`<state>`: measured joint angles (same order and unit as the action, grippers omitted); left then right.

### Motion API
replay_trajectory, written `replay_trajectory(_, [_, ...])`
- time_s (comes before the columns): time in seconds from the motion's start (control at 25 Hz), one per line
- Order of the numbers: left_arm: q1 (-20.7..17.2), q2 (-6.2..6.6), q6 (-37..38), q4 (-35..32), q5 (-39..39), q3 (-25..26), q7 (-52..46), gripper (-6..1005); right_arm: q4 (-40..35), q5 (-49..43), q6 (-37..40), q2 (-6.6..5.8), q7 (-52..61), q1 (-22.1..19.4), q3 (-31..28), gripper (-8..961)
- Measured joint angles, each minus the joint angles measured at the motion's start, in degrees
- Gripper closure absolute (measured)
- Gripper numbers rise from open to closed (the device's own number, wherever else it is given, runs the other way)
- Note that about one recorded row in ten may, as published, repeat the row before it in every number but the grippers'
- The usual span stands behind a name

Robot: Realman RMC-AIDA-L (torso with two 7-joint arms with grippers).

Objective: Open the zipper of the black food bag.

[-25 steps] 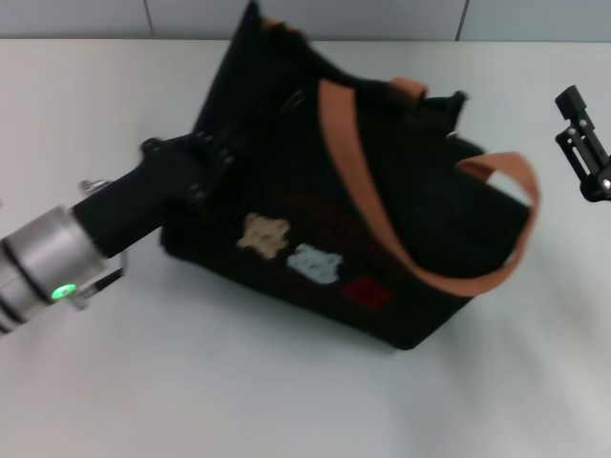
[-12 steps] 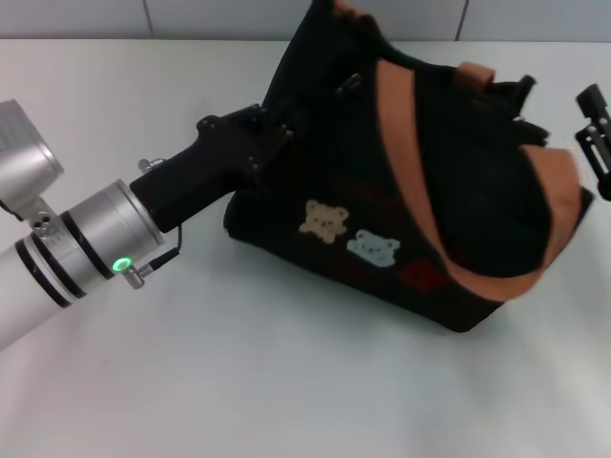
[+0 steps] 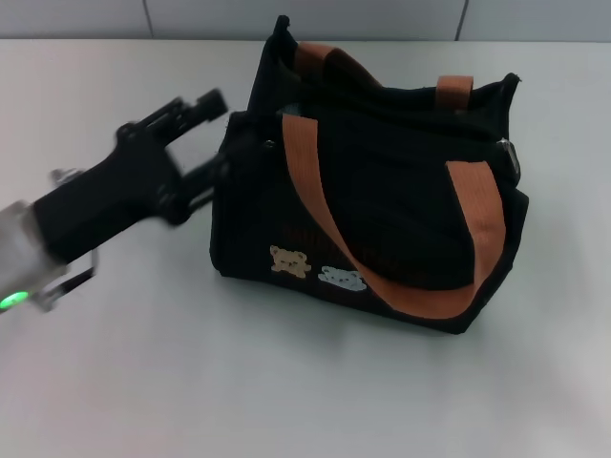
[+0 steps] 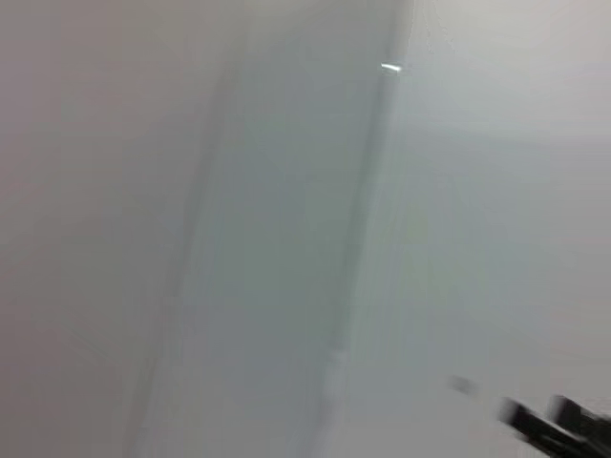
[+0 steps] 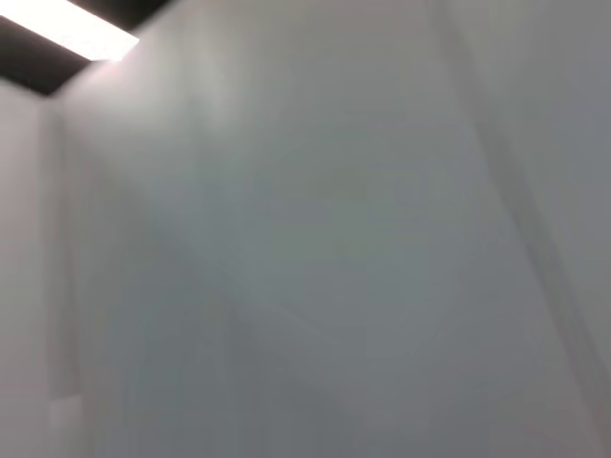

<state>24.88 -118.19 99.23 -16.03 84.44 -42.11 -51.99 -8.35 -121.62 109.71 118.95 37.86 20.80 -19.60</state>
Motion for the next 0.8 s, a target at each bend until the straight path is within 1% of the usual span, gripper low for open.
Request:
replay_trajectory(0.04, [-1.34,0.21,1.75,-2.58,0.84,-0.96,-0.94,472,-1.24,-0.63,1.39,-0.16,1.35,0.33,1.93,231])
replay_trajectory(0.12, [-4.33,1.02,5.79,-7.69,2.62,-2.82,-2.85,411,-4.58,-1.34,4.02,-0.81,5.16,1.04,9.1,223])
replay_trajectory(0.16, [-5.66,1.65,7.92,-9.81,3.8,-3.52,-3.64,372,-6.16,-1.48,5.11,-1.13,7.05,1.37,12.65,218])
replay_trajectory(0.24, [-6.98,2.53,10.82,-11.86,5.95,-4.04,-4.34,293,-9.36,-1.86,7.71,-2.07,11.19,2.22,22.13,210])
replay_trajectory(0.32, [-7.76,3.3,13.58,-12.98,9.15,-4.21,-4.33,215,-11.2,-2.19,10.18,-3.23,14.21,3.19,32.23,171])
replay_trajectory(0.36, [-7.76,3.3,13.58,-12.98,9.15,-4.21,-4.33,215,-11.69,-2.28,11.15,-3.63,15.27,3.65,36.36,152])
replay_trajectory(0.4, [-7.9,3.51,14.64,-13.47,12.27,-4.45,-4.15,215,-11.95,-2.34,11.63,-3.87,16.04,4.18,39.79,132])
replay_trajectory(0.44, [-7.85,3.42,14.78,-13.71,13.49,-4.64,-4.16,215,-12.09,-2.38,11.79,-3.93,16.57,4.57,41.59,113])
replay_trajectory(0.52, [-7.75,3.29,14.85,-13.95,14.87,-4.86,-4.22,215,-12.37,-2.43,11.76,-3.69,17.43,5.31,44.33,113])
replay_trajectory(0.56, [-7.14,2.61,14.77,-14.21,17.54,-5.18,-4.44,215,-12.56,-2.47,11.67,-3.5,17.76,5.57,45.15,113])
replay_trajectory(0.6, [-7.02,2.47,14.73,-14.23,17.93,-5.2,-4.45,215,-12.87,-2.49,11.56,-3.17,17.99,5.91,45.99,113])
replay_trajectory(0.68, [-6.76,2.14,14.6,-14.23,18.35,-5.23,-4.46,215,-13.5,-2.52,11.22,-2.56,18.43,6.3,47.17,113])
replay_trajectory(0.8, [-6.71,2.05,14.62,-14.23,18.33,-5.24,-4.47,215,-14.19,-2.55,10.4,-2.03,19.3,6.62,47.72,113])
